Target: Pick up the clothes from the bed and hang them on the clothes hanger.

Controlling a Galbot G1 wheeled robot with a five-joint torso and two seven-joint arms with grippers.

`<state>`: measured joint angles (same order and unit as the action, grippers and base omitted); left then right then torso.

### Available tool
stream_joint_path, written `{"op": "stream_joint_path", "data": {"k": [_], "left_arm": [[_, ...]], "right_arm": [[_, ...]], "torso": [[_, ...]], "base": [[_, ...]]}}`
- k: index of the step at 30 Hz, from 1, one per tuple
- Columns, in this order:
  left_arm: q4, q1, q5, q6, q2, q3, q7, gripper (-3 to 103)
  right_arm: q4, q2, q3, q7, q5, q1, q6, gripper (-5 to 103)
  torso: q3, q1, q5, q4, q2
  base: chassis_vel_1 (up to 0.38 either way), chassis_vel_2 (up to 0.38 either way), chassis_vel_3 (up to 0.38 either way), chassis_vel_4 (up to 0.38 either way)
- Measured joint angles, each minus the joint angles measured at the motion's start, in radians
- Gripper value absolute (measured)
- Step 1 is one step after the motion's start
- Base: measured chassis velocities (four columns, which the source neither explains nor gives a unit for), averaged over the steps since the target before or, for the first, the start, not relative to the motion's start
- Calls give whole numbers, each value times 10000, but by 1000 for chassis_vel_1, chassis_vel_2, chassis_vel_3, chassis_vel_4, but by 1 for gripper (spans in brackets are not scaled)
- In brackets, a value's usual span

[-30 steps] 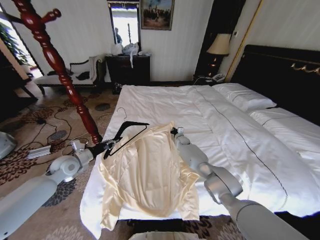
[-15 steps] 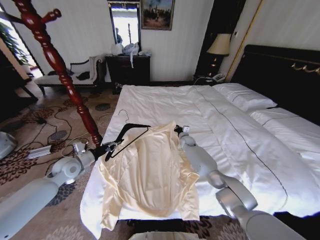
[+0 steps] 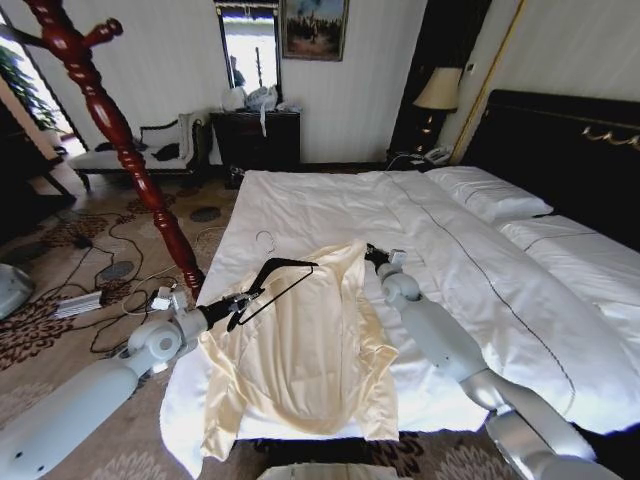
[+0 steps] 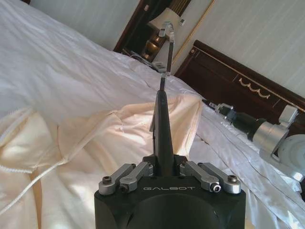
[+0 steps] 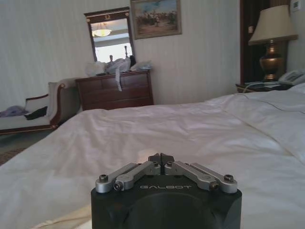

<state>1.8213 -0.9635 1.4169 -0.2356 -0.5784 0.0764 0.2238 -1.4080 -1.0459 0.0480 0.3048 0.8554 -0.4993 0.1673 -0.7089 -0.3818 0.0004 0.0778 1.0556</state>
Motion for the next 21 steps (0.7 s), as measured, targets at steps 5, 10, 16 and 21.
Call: {"op": "stream_joint_path", "data": {"k": [5,10,16,21], "left_arm": [[-234,224,140,-91,-414,-220,-2,18],[-359,414,562,-311,-514,-434,333,18],[-583,810,870,-506,-476,-960,476,18],[-1160,1341,700,-504,-699,-1406,593,18]], "right_arm": [[-497,34,514,100,250,280,104,0],[-915,-16,893,274,575,506,234,0],[-1256,162,1031,473,830,546,323,0],[-1870,340,1051,753,1182,495,477,0]], "torso": [[0,0,-6,-2,0],[0,0,-4,1,0],[0,-1,-3,4,0],[0,-1,-4,0,0]], "base": [[0,0,0,0],[0,0,0,0],[0,0,0,0],[0,0,0,0]]}}
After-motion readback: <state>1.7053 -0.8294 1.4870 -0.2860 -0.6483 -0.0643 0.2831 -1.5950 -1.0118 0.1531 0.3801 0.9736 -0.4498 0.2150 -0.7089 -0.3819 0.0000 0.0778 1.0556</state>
